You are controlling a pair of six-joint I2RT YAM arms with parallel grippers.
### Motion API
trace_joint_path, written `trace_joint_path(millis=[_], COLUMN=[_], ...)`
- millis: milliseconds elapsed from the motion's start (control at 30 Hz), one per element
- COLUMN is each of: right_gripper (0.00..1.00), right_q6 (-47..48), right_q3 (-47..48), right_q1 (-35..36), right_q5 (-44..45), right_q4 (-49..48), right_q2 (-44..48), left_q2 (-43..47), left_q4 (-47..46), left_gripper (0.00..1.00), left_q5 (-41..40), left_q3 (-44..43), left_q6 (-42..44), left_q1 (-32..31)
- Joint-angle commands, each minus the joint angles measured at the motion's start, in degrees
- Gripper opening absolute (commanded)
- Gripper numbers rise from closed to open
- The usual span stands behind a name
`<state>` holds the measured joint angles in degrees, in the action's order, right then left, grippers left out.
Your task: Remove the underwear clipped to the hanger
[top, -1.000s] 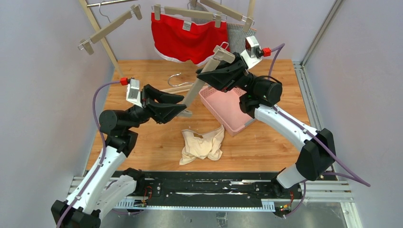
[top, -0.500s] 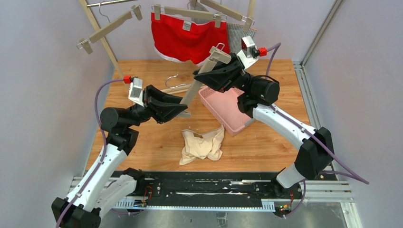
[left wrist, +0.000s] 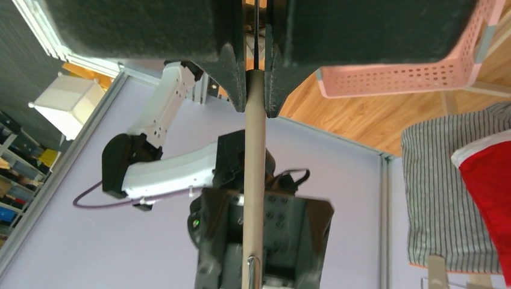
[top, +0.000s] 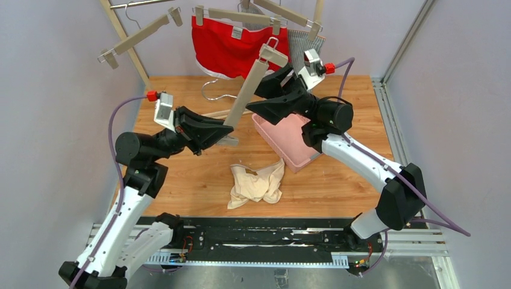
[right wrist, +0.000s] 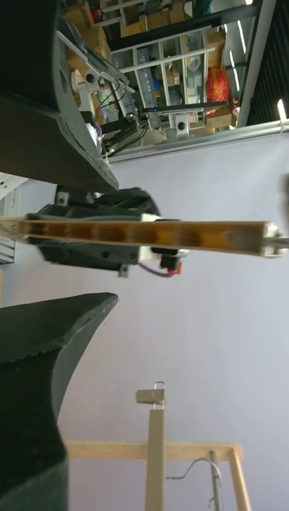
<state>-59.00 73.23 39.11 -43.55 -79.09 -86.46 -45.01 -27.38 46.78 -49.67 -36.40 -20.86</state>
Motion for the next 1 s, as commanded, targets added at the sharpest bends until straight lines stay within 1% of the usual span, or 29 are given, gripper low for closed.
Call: trace_joint_path(millis=[0, 67, 133, 200, 233, 300, 367, 433, 500, 567, 633, 700, 800, 967], right_gripper=[0.64, 0.64, 0.65, 0.65, 0.65, 0.66, 0.67, 0.69, 0.7, 0.7, 0.71, 0.72, 0.73, 0.74], right_q6=[5.8, 9.9, 15.4, 25.5, 31.8, 44.6, 55.0, 61.3, 63.1, 62.8, 62.0, 60.4, 57.7, 55.8], right_q3=[-2.4, -3.7, -5.6, -6.8, -6.9, -6.1, -4.3, -3.0, -3.8, -6.7, -10.4, -13.7, -16.9, -17.0], right_q1=[0.8, 0.7, 0.8, 1.1, 1.6, 4.5, 9.0, 13.5, 16.9, 19.5, 22.8, 24.7, 26.0, 28.5], right_q5=[-1.5, -1.5, -1.0, 1.3, 3.8, 13.6, 25.3, 36.3, 41.9, 43.0, 44.9, 46.3, 44.5, 42.5], right_q4=[5.9, 10.8, 20.2, 33.8, 42.8, 61.6, 76.9, 88.5, 96.2, 100.0, 101.4, 101.4, 99.7, 96.8], right_q2=[2.9, 4.3, 6.5, 10.2, 12.0, 15.2, 16.5, 15.8, 14.6, 13.4, 12.5, 11.5, 9.5, 4.2], left_q2=[3.5, 4.1, 4.1, 4.1, 4.1, 3.9, 2.9, 1.4, -0.1, -0.6, -1.2, -2.6, -5.7, -11.1], left_q4=[17.5, 30.9, 44.9, 57.2, 61.9, 70.3, 76.4, 80.4, 82.9, 83.7, 83.9, 85.1, 87.3, 88.3], left_gripper=[0.0, 0.0, 0.0, 0.0, 0.0, 0.0, 0.0, 0.0, 0.0, 0.0, 0.0, 0.0, 0.0, 0.0], left_q5=[-6.6, -12.5, -19.8, -28.8, -33.9, -43.7, -52.1, -56.3, -58.5, -60.1, -60.9, -60.9, -60.9, -59.7], left_q3=[-7.6, -12.1, -17.2, -21.3, -23.2, -26.1, -28.0, -29.0, -28.8, -27.8, -27.6, -29.0, -31.9, -37.2], left_q6=[5.6, 11.5, 18.4, 22.7, 24.4, 27.0, 29.0, 30.2, 30.5, 30.8, 31.0, 31.8, 33.2, 35.4], left_q1=[-0.2, -0.2, -0.2, -0.1, -0.2, -0.1, -0.2, -0.1, -0.1, -0.1, -0.1, -0.1, -0.1, 0.2])
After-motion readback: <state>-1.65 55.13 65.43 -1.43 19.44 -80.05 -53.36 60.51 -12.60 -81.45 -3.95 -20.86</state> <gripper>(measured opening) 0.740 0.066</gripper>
